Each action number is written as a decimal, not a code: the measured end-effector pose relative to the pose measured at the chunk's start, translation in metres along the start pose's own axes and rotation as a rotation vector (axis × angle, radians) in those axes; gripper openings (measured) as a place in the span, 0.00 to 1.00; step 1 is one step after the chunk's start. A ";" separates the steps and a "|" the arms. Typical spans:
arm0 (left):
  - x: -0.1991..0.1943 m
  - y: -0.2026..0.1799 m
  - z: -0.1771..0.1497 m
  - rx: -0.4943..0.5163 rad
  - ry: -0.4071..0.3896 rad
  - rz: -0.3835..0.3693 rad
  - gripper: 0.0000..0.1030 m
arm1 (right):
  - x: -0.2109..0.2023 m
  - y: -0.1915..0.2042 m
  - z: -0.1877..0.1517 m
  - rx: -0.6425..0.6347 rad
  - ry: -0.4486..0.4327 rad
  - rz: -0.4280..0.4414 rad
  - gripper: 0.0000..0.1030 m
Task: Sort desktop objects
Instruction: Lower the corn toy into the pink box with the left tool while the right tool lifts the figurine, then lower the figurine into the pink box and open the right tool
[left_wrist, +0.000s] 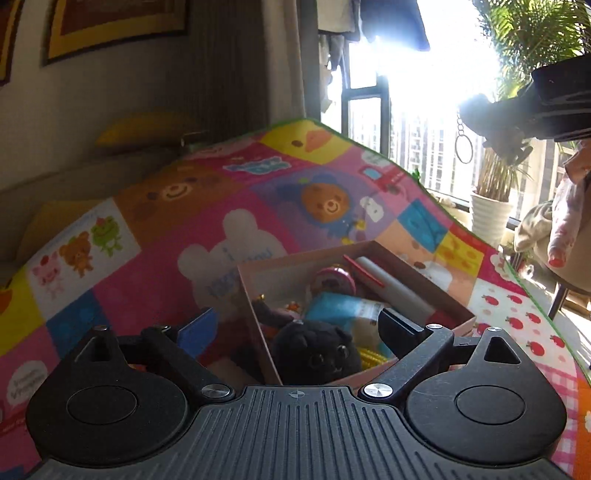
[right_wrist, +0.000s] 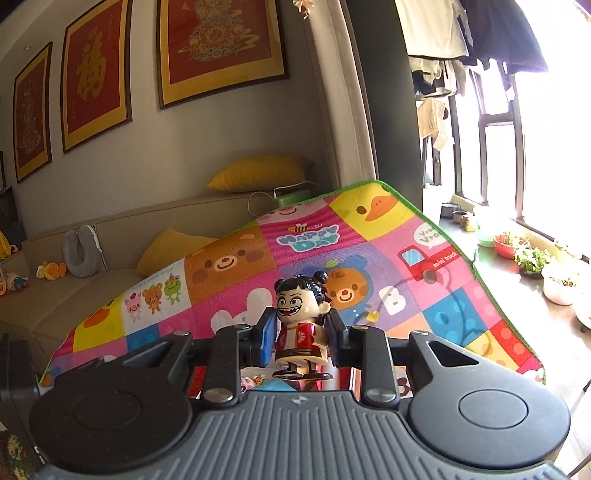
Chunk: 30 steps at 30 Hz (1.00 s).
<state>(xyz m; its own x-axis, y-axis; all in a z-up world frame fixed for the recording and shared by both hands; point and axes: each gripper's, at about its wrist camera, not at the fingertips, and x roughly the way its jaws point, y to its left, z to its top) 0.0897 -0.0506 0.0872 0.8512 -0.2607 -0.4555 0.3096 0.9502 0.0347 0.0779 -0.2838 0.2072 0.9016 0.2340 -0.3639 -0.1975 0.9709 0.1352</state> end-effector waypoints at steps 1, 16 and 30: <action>-0.003 0.005 -0.007 -0.007 0.029 0.008 0.98 | 0.008 0.002 0.001 0.003 0.010 0.008 0.27; -0.023 0.071 -0.065 -0.155 0.114 0.008 1.00 | 0.130 0.066 0.025 -0.077 0.108 -0.027 0.33; -0.039 0.061 -0.094 -0.142 0.167 -0.012 1.00 | 0.068 0.073 -0.056 -0.181 0.222 -0.007 0.33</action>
<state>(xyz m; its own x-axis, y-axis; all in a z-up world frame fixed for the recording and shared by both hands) 0.0356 0.0340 0.0232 0.7619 -0.2517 -0.5968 0.2465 0.9648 -0.0922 0.1037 -0.1944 0.1407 0.8005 0.2132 -0.5601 -0.2749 0.9611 -0.0271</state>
